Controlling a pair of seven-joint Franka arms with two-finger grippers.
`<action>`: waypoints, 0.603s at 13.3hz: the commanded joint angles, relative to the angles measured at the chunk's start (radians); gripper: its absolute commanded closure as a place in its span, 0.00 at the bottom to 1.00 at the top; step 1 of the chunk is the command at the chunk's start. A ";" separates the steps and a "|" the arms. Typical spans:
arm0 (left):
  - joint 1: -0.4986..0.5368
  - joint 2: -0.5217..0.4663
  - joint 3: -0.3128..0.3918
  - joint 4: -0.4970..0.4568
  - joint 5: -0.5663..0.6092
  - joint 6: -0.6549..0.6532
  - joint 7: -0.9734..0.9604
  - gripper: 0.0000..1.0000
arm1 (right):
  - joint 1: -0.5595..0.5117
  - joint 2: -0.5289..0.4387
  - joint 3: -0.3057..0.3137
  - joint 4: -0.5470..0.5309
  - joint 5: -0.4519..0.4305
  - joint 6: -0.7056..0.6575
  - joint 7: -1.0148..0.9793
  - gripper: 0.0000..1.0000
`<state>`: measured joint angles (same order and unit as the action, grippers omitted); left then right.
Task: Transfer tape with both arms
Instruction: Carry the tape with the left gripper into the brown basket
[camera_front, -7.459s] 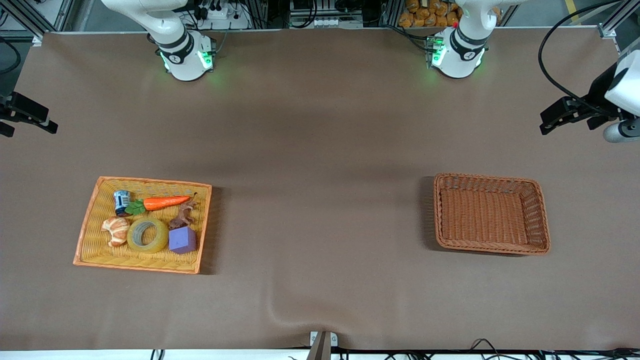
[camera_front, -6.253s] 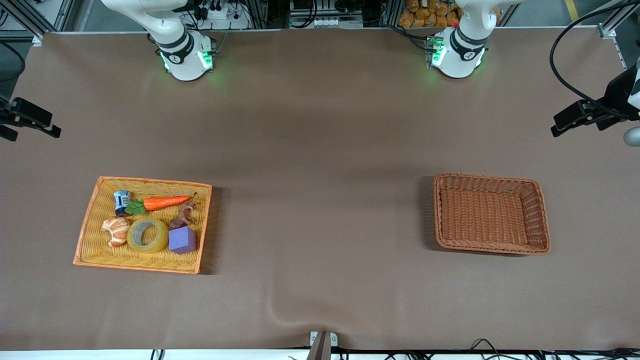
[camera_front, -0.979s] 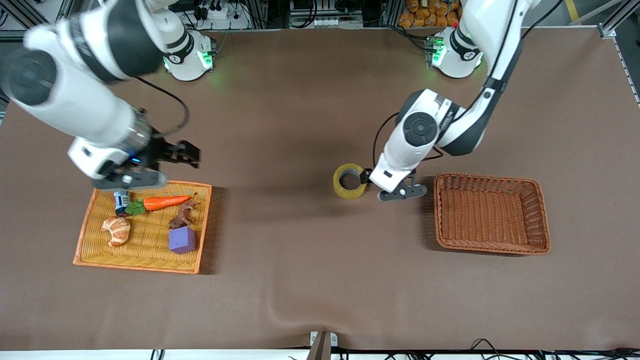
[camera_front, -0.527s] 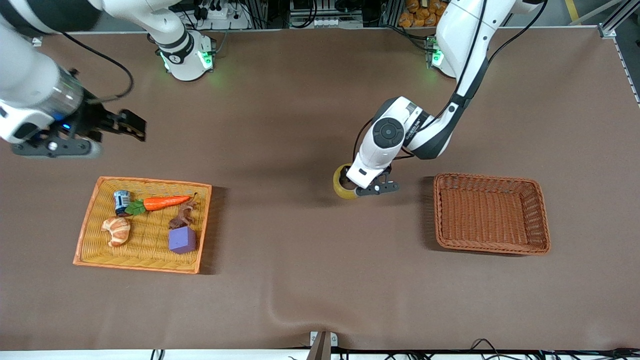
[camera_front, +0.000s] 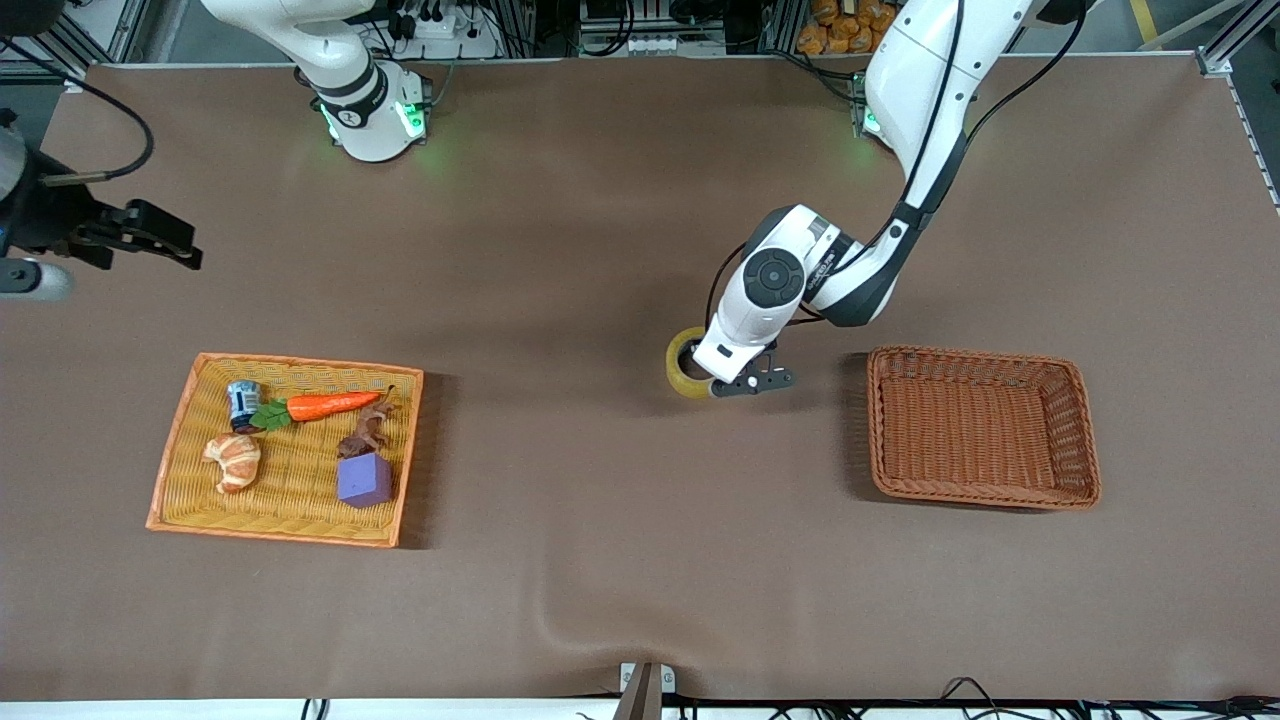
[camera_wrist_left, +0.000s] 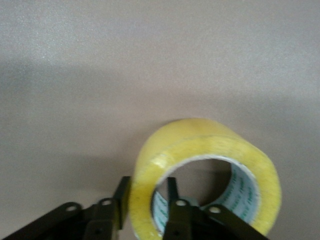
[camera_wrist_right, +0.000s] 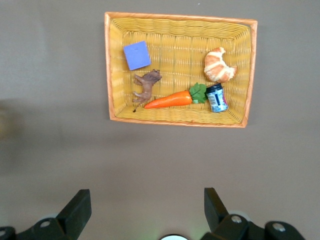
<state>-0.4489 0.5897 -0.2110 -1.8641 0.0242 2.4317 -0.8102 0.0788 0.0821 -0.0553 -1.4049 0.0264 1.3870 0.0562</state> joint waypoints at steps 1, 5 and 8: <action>0.051 -0.100 0.007 -0.001 0.026 -0.013 -0.041 1.00 | -0.069 -0.031 0.026 -0.026 -0.006 -0.020 -0.030 0.00; 0.229 -0.286 0.009 -0.001 0.028 -0.213 0.143 1.00 | -0.068 -0.039 -0.031 -0.023 0.004 -0.009 -0.065 0.00; 0.419 -0.307 0.002 0.026 0.016 -0.298 0.425 1.00 | -0.070 -0.045 -0.032 -0.026 0.007 -0.006 -0.110 0.00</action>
<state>-0.1275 0.2978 -0.1941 -1.8313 0.0316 2.1821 -0.5078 0.0196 0.0674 -0.0927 -1.4060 0.0269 1.3754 -0.0074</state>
